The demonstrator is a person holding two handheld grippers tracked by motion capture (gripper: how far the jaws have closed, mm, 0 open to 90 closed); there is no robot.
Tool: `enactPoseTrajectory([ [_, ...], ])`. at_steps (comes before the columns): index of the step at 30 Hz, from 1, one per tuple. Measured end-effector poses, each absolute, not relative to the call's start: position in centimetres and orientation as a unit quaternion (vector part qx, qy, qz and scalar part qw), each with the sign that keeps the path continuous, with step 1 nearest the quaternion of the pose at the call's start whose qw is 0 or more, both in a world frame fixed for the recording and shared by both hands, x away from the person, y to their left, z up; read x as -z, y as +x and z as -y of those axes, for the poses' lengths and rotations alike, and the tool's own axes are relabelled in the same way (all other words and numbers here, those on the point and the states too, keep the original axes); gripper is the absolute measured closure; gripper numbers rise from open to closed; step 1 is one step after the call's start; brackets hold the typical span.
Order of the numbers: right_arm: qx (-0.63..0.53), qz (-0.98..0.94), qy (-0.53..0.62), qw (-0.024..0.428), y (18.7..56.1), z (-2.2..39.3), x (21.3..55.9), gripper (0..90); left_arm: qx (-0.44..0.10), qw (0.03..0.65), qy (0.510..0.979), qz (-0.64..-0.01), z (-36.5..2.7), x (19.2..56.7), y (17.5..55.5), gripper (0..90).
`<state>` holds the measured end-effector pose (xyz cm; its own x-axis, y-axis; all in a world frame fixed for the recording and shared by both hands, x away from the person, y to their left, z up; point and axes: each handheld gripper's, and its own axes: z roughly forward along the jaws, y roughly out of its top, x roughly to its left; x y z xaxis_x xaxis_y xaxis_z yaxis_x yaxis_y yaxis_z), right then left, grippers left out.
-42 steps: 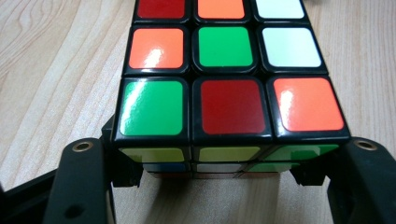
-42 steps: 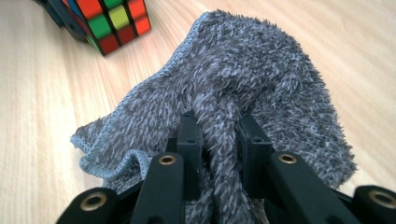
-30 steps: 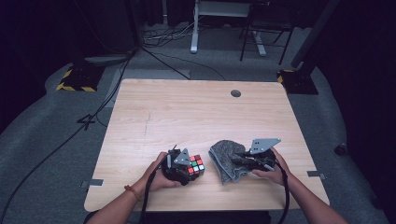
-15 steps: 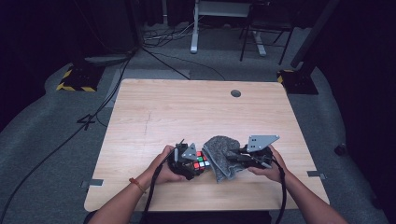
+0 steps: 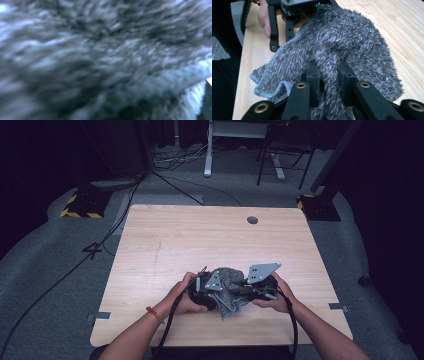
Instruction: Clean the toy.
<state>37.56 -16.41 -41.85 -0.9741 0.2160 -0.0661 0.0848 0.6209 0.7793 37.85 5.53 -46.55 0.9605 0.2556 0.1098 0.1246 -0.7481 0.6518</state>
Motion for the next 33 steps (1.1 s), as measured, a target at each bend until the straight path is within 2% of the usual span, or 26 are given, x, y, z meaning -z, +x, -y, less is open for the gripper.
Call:
enactPoseTrajectory([
  [4, -0.43, -0.895, 0.083, 0.081, 37.5, 15.8, 42.0, 74.7, -0.104, 0.332, 0.932, -0.105, -5.7, 46.5, 37.8, 33.9],
  [8, -0.413, -0.901, 0.076, 0.108, 37.2, 15.5, 42.2, 74.8, -0.108, 0.326, 0.933, -0.105, -5.7, 46.6, 37.7, 34.0],
  [15, -0.403, -0.901, 0.109, 0.119, 38.2, 17.1, 43.0, 74.9, -0.105, 0.337, 0.93, -0.104, -6.2, 46.3, 37.3, 34.0],
  [24, -0.405, -0.9, 0.113, 0.113, 38.2, 18.2, 43.2, 74.9, -0.103, 0.343, 0.928, -0.104, -6.4, 46.2, 37.2, 34.0],
  [33, -0.448, -0.886, 0.09, 0.077, 37.5, 16.9, 42.0, 74.9, -0.105, 0.324, 0.935, -0.098, -5.0, 47.2, 38.2, 34.0],
])
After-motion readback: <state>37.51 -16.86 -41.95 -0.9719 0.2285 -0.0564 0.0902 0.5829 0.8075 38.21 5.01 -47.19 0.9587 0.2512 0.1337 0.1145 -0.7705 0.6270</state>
